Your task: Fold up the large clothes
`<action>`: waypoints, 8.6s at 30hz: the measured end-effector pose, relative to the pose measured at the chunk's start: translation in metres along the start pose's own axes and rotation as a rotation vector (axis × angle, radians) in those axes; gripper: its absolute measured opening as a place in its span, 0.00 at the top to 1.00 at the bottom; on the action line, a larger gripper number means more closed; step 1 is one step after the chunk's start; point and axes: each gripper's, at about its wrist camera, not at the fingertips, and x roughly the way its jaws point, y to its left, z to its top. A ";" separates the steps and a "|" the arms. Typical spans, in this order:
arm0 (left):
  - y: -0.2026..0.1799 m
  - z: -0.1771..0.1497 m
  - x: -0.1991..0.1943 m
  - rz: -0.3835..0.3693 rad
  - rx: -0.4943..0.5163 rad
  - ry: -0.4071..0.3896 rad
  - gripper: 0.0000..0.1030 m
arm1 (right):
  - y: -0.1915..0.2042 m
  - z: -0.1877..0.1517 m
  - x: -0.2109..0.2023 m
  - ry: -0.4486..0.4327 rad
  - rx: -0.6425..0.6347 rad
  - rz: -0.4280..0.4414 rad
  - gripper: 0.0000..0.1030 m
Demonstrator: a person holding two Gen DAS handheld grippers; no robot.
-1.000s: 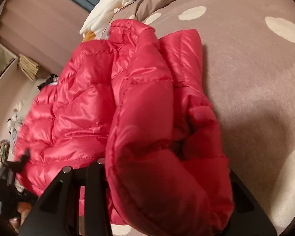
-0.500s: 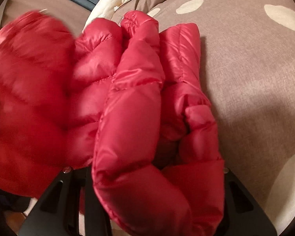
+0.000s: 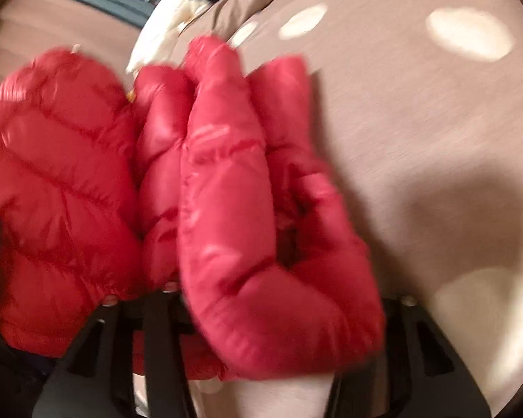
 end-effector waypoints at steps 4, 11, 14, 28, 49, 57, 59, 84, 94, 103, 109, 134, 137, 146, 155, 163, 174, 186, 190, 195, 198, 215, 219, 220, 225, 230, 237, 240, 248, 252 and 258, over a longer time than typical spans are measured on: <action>-0.003 0.005 0.010 0.015 0.003 0.000 0.16 | -0.008 0.013 -0.044 -0.152 0.005 -0.101 0.25; -0.021 0.014 0.024 0.067 0.026 0.008 0.16 | -0.016 0.020 -0.116 -0.326 0.009 -0.069 0.15; -0.042 0.008 0.059 0.159 0.164 0.075 0.16 | -0.017 0.022 -0.130 -0.379 0.009 -0.095 0.15; -0.069 -0.027 0.119 0.335 0.471 0.111 0.03 | -0.007 0.037 -0.123 -0.286 -0.019 0.078 0.14; -0.040 0.016 0.026 0.031 0.165 0.099 0.03 | 0.020 0.044 -0.057 -0.108 -0.138 0.074 0.83; -0.017 0.050 -0.048 0.125 0.080 -0.190 0.03 | 0.023 0.038 -0.053 -0.109 -0.165 0.000 0.83; -0.001 0.064 -0.051 0.217 0.031 -0.251 0.03 | 0.021 0.037 -0.053 -0.107 -0.169 -0.011 0.82; 0.050 0.081 0.000 0.545 -0.008 -0.265 0.03 | 0.117 0.036 -0.135 -0.510 -0.476 -0.040 0.44; 0.058 0.081 0.013 0.528 0.014 -0.232 0.03 | 0.074 0.095 -0.032 -0.373 -0.372 -0.122 0.58; 0.020 0.051 0.050 0.589 0.207 -0.242 0.03 | 0.000 0.104 0.013 -0.272 -0.223 -0.228 0.54; 0.019 0.040 0.057 0.605 0.243 -0.273 0.03 | -0.008 0.100 0.021 -0.261 -0.234 -0.236 0.54; 0.010 0.028 0.060 0.685 0.331 -0.354 0.03 | 0.005 0.096 0.021 -0.349 -0.293 -0.416 0.46; 0.002 0.030 0.046 0.663 0.374 -0.342 0.03 | 0.004 0.090 0.006 -0.394 -0.231 -0.463 0.16; 0.038 0.045 -0.014 0.300 -0.094 -0.226 0.02 | -0.009 0.079 -0.061 -0.365 -0.091 -0.216 0.00; 0.046 0.036 -0.043 0.290 -0.075 -0.210 0.01 | -0.006 0.073 -0.112 -0.390 -0.144 -0.066 0.00; 0.091 0.041 -0.022 0.187 -0.253 -0.091 0.01 | -0.059 0.080 -0.073 -0.201 0.118 0.070 0.00; 0.108 0.036 0.043 -0.128 -0.398 0.113 0.01 | -0.051 0.069 0.005 0.039 0.197 0.240 0.00; 0.087 0.041 0.069 -0.117 -0.267 0.142 0.03 | -0.039 0.067 0.033 0.061 0.121 0.363 0.57; 0.069 0.048 0.059 -0.082 -0.226 0.135 0.09 | -0.029 0.067 0.022 0.039 0.070 0.373 0.61; 0.039 0.059 0.031 -0.064 -0.152 0.063 0.09 | -0.005 0.065 -0.003 0.018 -0.029 0.407 0.62; 0.014 0.064 0.005 -0.095 -0.091 0.018 0.09 | 0.016 0.068 -0.018 -0.022 -0.072 0.445 0.62; -0.065 0.057 -0.133 -0.087 0.160 -0.248 0.09 | 0.118 0.043 -0.105 -0.138 -0.358 0.672 0.60; -0.063 0.053 -0.156 -0.036 0.171 -0.275 0.09 | 0.133 0.038 -0.095 -0.117 -0.376 0.677 0.60; -0.063 0.053 -0.160 -0.014 0.175 -0.278 0.09 | 0.136 0.035 -0.093 -0.108 -0.378 0.673 0.60; -0.068 0.052 -0.179 0.033 0.181 -0.306 0.09 | 0.153 0.025 -0.088 -0.072 -0.397 0.668 0.60; -0.056 0.060 -0.178 0.031 0.185 -0.334 0.09 | 0.155 0.027 -0.084 -0.088 -0.396 0.690 0.59; -0.003 0.091 -0.122 0.109 0.225 -0.314 0.05 | 0.152 0.047 -0.033 -0.138 -0.373 0.518 0.56; 0.067 0.097 -0.040 0.302 0.092 -0.141 0.05 | 0.139 0.058 0.018 -0.161 -0.408 0.235 0.53; 0.112 0.085 0.005 0.476 0.036 -0.036 0.00 | 0.096 0.065 0.110 0.009 -0.366 -0.126 0.39; 0.081 0.073 0.004 0.634 0.181 -0.080 0.00 | 0.101 0.063 0.095 -0.038 -0.385 -0.164 0.35; 0.042 0.055 -0.019 0.762 0.342 -0.161 0.00 | 0.094 0.062 0.061 -0.078 -0.343 -0.201 0.27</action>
